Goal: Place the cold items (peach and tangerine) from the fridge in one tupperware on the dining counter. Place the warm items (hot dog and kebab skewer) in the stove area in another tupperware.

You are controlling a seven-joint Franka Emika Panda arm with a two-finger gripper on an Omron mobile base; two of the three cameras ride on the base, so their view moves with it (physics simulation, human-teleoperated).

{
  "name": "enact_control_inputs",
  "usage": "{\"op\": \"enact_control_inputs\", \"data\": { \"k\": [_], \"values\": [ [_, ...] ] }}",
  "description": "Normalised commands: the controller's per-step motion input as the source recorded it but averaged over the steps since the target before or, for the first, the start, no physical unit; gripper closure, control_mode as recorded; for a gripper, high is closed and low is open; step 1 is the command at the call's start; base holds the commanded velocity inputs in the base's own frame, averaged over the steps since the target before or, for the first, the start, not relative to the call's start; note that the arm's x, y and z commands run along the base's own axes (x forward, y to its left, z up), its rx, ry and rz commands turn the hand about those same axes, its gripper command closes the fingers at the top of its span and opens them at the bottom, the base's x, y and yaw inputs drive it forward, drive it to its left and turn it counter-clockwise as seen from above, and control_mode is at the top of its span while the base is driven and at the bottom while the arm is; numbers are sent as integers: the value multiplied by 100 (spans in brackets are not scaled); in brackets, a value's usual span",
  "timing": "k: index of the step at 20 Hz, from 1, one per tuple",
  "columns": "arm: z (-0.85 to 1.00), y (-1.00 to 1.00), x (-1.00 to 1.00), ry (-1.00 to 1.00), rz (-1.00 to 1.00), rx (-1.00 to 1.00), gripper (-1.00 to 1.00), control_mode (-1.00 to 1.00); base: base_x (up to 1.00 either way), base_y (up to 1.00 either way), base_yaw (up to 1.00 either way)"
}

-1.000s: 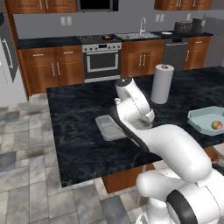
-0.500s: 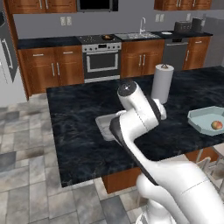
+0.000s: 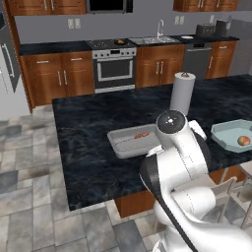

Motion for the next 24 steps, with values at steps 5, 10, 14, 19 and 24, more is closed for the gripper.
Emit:
{"op": "enact_control_inputs", "data": {
  "k": [5, 10, 14, 19, 24],
  "values": [
    [5, -21, -39, 6, 19, 0, -100, -100, 0, 0, 0],
    [-3, -6, -14, 1, -2, 3, -100, -100, 0, 0, 0],
    [0, 3, -29, 0, 0, 5, -100, -100, 0, 0, 0],
    [-2, 7, -7, 0, 0, 0, -100, 100, -22, 65, 0],
    [0, 0, 0, 0, 0, 0, -100, 100, -5, 100, -3]
  ]
}}
